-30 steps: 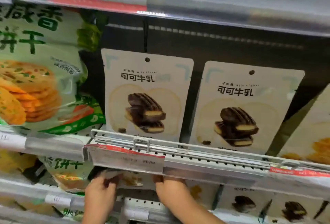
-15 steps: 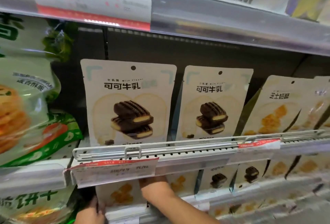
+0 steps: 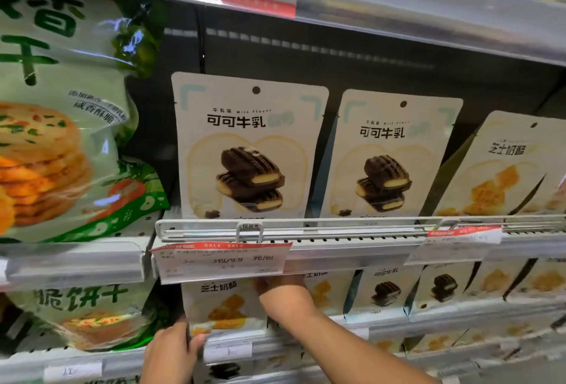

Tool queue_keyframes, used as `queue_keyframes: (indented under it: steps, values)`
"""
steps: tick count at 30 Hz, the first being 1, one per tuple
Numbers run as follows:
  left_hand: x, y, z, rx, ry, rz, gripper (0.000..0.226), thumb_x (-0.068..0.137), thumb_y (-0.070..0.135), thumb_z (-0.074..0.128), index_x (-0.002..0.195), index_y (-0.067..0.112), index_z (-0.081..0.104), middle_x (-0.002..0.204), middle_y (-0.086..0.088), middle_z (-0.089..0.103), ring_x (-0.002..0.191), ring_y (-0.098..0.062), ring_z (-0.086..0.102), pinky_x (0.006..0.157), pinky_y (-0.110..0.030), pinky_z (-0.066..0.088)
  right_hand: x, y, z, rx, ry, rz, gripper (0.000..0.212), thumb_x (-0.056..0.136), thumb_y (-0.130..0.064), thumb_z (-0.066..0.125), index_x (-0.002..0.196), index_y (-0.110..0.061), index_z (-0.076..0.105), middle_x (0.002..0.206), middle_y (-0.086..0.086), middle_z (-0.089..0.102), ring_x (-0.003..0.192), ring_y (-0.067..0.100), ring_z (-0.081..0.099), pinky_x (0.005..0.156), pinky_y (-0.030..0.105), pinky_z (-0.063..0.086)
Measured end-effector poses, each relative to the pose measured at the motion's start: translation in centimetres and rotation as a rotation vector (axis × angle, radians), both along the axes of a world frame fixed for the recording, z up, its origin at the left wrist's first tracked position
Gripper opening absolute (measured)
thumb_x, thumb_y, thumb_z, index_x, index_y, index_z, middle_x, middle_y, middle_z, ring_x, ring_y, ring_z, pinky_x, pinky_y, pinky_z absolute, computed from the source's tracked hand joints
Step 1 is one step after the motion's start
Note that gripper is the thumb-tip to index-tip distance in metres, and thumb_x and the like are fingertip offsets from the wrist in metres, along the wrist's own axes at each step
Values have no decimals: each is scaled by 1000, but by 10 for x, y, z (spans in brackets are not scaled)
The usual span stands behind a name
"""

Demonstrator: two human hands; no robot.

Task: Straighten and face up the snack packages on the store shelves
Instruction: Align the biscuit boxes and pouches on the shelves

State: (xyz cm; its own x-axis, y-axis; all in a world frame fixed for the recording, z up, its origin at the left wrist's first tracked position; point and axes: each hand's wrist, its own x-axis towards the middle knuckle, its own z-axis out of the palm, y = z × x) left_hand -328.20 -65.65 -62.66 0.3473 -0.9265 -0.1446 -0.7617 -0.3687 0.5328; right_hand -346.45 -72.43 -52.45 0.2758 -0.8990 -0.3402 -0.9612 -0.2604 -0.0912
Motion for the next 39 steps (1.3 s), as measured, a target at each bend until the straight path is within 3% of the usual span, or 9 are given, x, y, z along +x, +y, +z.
queue_keyframes:
  steps: [4,6,8,12,16,19,23,30,39]
  values:
    - [3,2,-2,-1,-9,-3,31,89,54,59,110,32,56,99,10,68,96,-10,59,85,-25,49,-2,3,-1,-52,104,77,31,91,3,52,120,-6,59,113,12,63,96,33,60,66,38,43]
    - [3,1,-2,19,-21,-28,27,90,54,57,106,32,57,95,12,66,92,-8,58,83,-24,49,-6,2,-3,14,-47,-39,15,97,-11,49,96,-18,62,93,2,61,85,21,57,71,36,45]
    - [4,1,-2,10,-6,-31,24,90,53,58,102,32,58,92,13,65,89,-7,57,82,-24,50,-5,2,-2,93,-199,-191,31,99,-28,44,70,-16,49,73,-5,51,77,18,55,76,30,47]
    - [6,1,-4,25,6,-11,20,90,48,62,91,28,62,83,10,64,80,-10,57,75,-26,50,1,6,3,-31,-397,-311,26,92,-34,54,72,-17,58,69,-4,58,57,13,53,54,18,43]
    - [6,3,-9,-21,-13,-14,22,90,50,61,86,29,58,80,13,59,81,-9,54,77,-26,49,0,6,8,-47,-377,-280,22,93,-32,49,93,-19,67,90,5,65,90,27,66,77,30,56]
    - [8,2,-10,25,3,-31,25,90,51,60,97,27,63,90,9,66,89,-11,58,81,-29,51,0,6,9,-72,-341,-262,28,95,-32,48,105,-17,68,103,9,68,97,29,64,83,32,54]
    - [11,3,-12,44,14,-81,29,88,56,58,103,31,62,97,8,67,97,-14,55,85,-29,48,-3,6,6,-69,-345,-269,26,94,-32,50,105,-16,68,103,9,67,94,26,63,73,25,48]
    - [11,4,-14,30,-37,-92,25,88,57,59,98,34,60,90,15,63,91,-10,46,79,-26,44,-4,7,3,-92,-324,-242,27,94,-33,52,107,-16,67,100,9,67,87,25,63,67,22,41]
    - [15,2,-23,29,-7,-80,28,86,54,64,99,29,67,89,8,67,93,-16,56,78,-32,49,-6,13,9,-103,-384,-206,25,92,-28,54,113,-16,60,95,5,54,78,25,54,67,26,41]
